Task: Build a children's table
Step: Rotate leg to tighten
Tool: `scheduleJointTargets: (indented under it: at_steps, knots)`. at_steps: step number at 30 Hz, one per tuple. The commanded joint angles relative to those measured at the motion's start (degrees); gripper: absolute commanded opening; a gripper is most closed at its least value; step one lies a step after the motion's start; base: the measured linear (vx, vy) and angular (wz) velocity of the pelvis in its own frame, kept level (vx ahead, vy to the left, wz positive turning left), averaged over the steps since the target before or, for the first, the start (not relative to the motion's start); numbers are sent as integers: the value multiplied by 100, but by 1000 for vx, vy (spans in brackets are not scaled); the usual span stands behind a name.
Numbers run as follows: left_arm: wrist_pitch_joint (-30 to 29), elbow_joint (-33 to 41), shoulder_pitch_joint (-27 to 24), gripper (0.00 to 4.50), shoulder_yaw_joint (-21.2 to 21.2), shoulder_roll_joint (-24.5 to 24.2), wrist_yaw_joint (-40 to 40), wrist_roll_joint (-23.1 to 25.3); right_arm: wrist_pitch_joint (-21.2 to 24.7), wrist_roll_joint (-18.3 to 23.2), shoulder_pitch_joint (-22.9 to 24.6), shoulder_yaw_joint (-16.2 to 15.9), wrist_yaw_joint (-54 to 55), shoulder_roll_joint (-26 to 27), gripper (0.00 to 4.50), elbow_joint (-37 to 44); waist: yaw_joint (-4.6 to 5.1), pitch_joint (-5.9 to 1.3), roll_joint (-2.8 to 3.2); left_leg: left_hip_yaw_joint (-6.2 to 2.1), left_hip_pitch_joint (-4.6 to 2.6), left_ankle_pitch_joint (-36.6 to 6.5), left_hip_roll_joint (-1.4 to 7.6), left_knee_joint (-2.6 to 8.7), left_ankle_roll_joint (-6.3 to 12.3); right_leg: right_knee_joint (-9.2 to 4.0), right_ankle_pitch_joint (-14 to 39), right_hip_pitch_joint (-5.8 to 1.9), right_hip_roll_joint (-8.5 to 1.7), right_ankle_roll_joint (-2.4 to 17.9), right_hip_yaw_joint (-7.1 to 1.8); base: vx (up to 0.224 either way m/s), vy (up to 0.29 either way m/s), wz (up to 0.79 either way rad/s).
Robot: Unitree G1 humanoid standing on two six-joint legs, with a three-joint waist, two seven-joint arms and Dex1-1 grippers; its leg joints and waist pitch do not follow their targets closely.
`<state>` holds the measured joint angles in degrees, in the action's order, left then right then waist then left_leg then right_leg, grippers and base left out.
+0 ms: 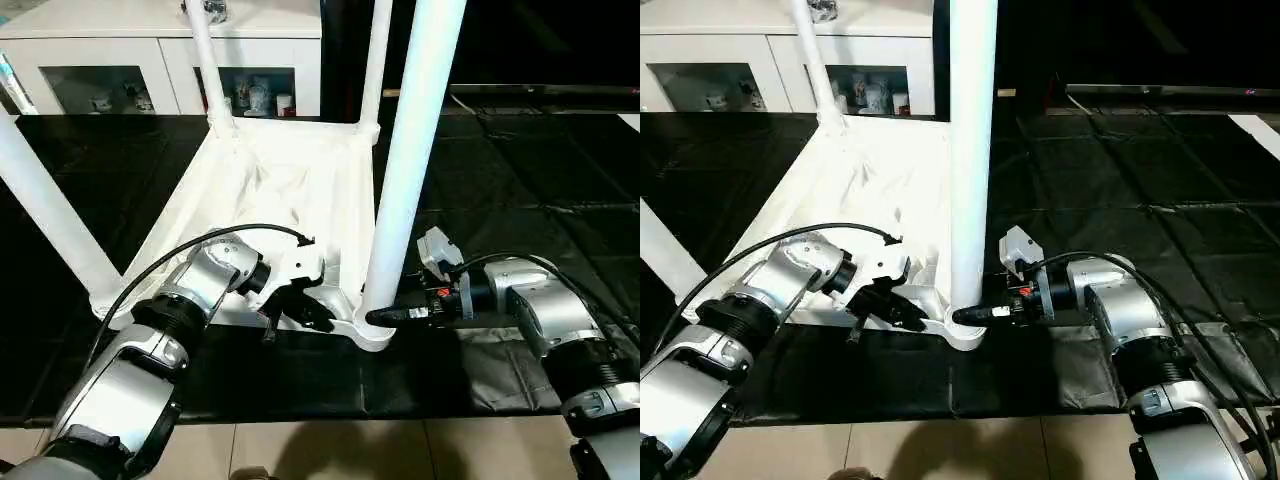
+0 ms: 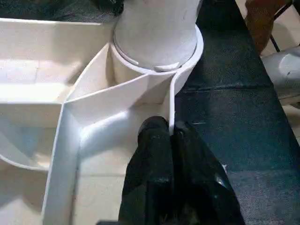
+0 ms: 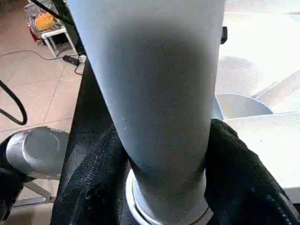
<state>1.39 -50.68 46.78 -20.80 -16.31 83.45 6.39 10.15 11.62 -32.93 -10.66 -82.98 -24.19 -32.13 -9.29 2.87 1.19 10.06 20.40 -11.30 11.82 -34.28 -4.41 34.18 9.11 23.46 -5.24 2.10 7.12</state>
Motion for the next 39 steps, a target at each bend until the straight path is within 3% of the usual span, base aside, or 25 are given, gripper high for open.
scheduleJointTargets:
  at_steps: [1,3,5,8,9,12,13,14,15,20,23,24,25,29,33,37,39]
  knots:
    - [-81,110,81,0,-12,104,-49,-38,173,170,36,-30,-159,33,199,176,54,-446,-38,-23,-26,-669,184,356,451,-359,1212,-379,-384,1111,-330,0,0,0]
    - [-257,8,149,0,80,187,-242,-73,327,204,125,7,29,105,199,296,54,-440,-11,-21,-28,-667,184,356,449,-362,1205,-377,-376,1111,-334,0,0,0]
    - [-438,-85,221,0,182,282,-452,-120,469,164,189,25,334,201,199,375,41,-443,-23,-25,-36,-686,186,358,434,-371,1234,-377,-385,1088,-333,0,0,0]
    - [-711,-197,342,0,380,466,-792,-249,571,-25,252,25,962,399,199,424,76,-416,-12,-24,-37,-826,161,375,316,-419,1566,-374,-375,983,-314,0,0,0]
    - [-782,-221,374,0,439,522,-906,-285,610,-75,266,31,1149,461,199,435,120,-407,-14,-30,-35,-939,136,386,254,-469,1884,-391,-378,855,-300,0,0,0]
    - [-1125,-438,633,0,708,856,-1766,-358,995,-393,142,133,2445,951,198,304,230,-386,17,-51,-39,-1023,120,404,139,-499,2130,-381,-363,759,-281,0,0,0]
    - [-1279,-512,747,0,832,1040,-2138,-400,1180,-503,29,243,3118,1253,198,210,315,-379,-17,-54,-18,-1076,86,401,97,-523,2314,-402,-361,686,-266,0,0,0]
    - [-1279,-512,747,0,832,1040,-2138,-400,1180,-503,29,243,3118,1253,197,210,315,-379,-17,-54,-18,-1076,86,401,97,-523,2314,-402,-361,686,-266,0,0,0]
    - [-1317,-529,785,0,880,1125,-2309,-404,1250,-550,-27,309,3451,1393,197,182,390,-399,-34,-61,-5,-996,64,396,85,-550,2399,-419,-364,597,-254,0,0,0]
    - [-1241,-537,821,0,920,1253,-2521,-377,1323,-603,-143,414,4124,1657,194,212,503,-434,-45,-44,31,-628,58,369,349,-475,1658,-432,-345,825,-286,0,0,0]
    - [-1001,-531,773,0,806,1161,-2437,-227,1316,-615,-80,418,4101,1653,194,310,507,-434,-44,-34,22,-552,80,367,479,-434,1274,-432,-343,1017,-301,0,0,0]
    - [-951,-553,770,0,782,1123,-2429,-194,1356,-604,-32,444,4066,1659,249,378,504,-432,-34,-38,23,-557,89,371,503,-428,1229,-436,-348,1040,-302,0,0,0]
    - [-951,-553,770,0,782,1123,-2429,-194,1356,-604,-32,444,4066,1659,263,378,502,-431,-28,-39,17,-561,93,371,510,-428,1209,-432,-348,1055,-302,0,0,0]
    - [-832,-538,724,0,765,1022,-2320,-131,1328,-707,151,376,4176,1558,283,563,487,-422,-27,-31,-2,-658,104,377,477,-442,1305,-423,-363,1075,-315,0,0,0]
    - [-711,-558,708,0,737,965,-2259,-98,1478,-543,205,493,4115,1522,325,651,400,-442,-16,-31,-13,-537,132,378,475,-371,878,-421,-363,1196,-337,0,0,0]
    - [-534,-648,728,0,683,899,-2303,-32,1454,-552,260,537,4061,1413,361,719,376,-430,-13,-25,-16,-653,126,382,443,-393,993,-420,-373,1156,-335,0,0,0]
    - [-424,-723,760,0,668,857,-2351,24,1208,-601,314,627,4097,1329,385,755,377,-428,-21,-24,-13,-666,123,382,411,-402,1052,-421,-376,1111,-338,0,0,0]
